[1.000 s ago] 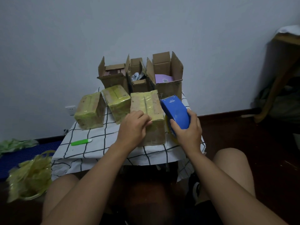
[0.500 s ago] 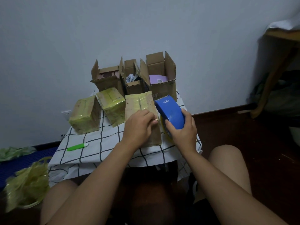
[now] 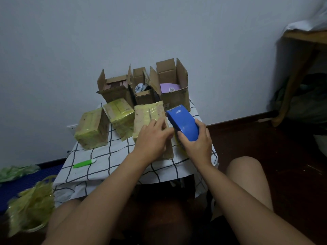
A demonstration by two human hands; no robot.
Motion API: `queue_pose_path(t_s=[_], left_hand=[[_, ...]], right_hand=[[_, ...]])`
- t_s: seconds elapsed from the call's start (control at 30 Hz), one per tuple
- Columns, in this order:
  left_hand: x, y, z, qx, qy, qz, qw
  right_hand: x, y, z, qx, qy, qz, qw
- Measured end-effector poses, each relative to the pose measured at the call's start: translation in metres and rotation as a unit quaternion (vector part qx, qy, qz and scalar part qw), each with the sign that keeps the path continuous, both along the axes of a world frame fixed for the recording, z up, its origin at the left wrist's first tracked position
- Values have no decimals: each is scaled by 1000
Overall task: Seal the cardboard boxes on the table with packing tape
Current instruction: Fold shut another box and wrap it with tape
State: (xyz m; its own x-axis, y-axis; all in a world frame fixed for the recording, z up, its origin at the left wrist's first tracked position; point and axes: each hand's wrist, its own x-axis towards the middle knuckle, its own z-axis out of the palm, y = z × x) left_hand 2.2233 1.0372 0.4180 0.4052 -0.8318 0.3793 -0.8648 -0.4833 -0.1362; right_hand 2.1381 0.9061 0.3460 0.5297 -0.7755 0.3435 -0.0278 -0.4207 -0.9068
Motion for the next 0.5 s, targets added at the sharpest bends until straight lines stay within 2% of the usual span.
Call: queue_pose_path(t_s=[0.23, 0.37, 0.5], left_hand=[[-4, 5, 1, 21, 6, 8, 1000], [-3, 6, -4, -26, 7, -7, 1000], [2, 15, 1, -71, 52, -28, 996]], right_hand=[[1, 0, -1, 5, -3, 3, 1000], [0, 0, 1, 3, 0, 4, 1000], [-1, 1, 3, 5, 4, 8, 1000]])
